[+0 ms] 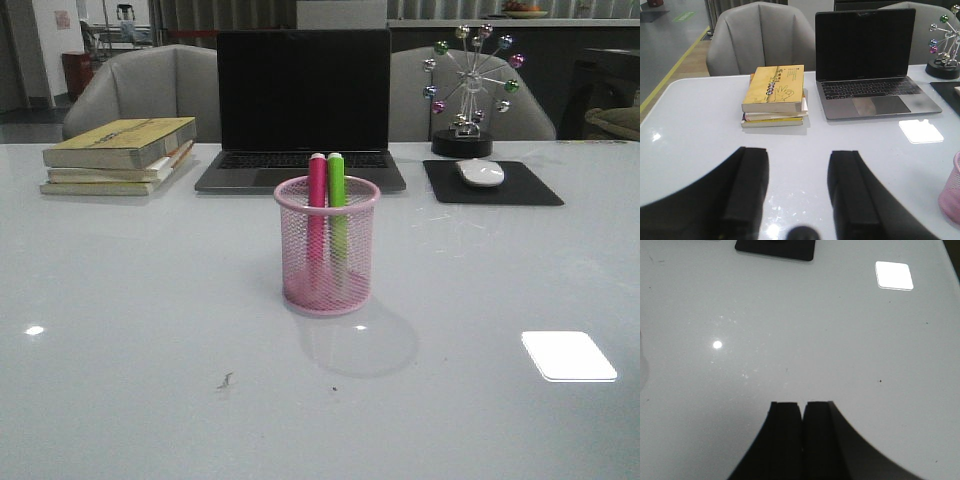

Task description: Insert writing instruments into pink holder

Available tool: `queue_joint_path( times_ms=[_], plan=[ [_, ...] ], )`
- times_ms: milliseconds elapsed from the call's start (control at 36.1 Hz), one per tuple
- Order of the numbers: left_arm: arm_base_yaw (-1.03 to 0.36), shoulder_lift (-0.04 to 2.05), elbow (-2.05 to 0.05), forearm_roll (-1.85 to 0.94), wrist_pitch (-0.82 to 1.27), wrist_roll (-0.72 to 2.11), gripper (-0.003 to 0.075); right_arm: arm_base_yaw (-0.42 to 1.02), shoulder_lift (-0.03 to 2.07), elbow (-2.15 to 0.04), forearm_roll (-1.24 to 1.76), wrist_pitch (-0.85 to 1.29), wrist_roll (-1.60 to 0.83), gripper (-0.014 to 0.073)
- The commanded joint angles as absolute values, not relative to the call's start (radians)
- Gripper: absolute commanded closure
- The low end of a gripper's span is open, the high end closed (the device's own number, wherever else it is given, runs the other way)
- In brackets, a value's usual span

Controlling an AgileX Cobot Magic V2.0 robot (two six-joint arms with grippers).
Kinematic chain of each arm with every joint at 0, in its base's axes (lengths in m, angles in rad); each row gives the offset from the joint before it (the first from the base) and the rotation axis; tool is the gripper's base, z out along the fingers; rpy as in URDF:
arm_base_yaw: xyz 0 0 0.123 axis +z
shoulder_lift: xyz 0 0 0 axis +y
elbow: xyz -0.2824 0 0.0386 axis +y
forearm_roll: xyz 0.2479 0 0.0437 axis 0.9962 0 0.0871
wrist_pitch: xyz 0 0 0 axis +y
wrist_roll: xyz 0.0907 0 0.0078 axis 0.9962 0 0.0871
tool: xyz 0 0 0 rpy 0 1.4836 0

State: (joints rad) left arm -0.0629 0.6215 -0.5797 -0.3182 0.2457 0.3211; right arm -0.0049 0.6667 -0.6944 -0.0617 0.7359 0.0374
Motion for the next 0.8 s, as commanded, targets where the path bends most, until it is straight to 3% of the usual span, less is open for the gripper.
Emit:
queue_joint_path(
  times_ms=[0, 776],
  plan=[
    [-0.059, 0.625, -0.608, -0.326, 0.160, 0.322, 0.0357, -0.005, 0.664, -0.719, -0.065, 0.665, 0.035, 0.0545],
    [-0.059, 0.625, -0.608, -0.326, 0.160, 0.322, 0.0357, -0.005, 0.664, -0.719, -0.067, 0.680, 0.035, 0.0545]
  ],
)
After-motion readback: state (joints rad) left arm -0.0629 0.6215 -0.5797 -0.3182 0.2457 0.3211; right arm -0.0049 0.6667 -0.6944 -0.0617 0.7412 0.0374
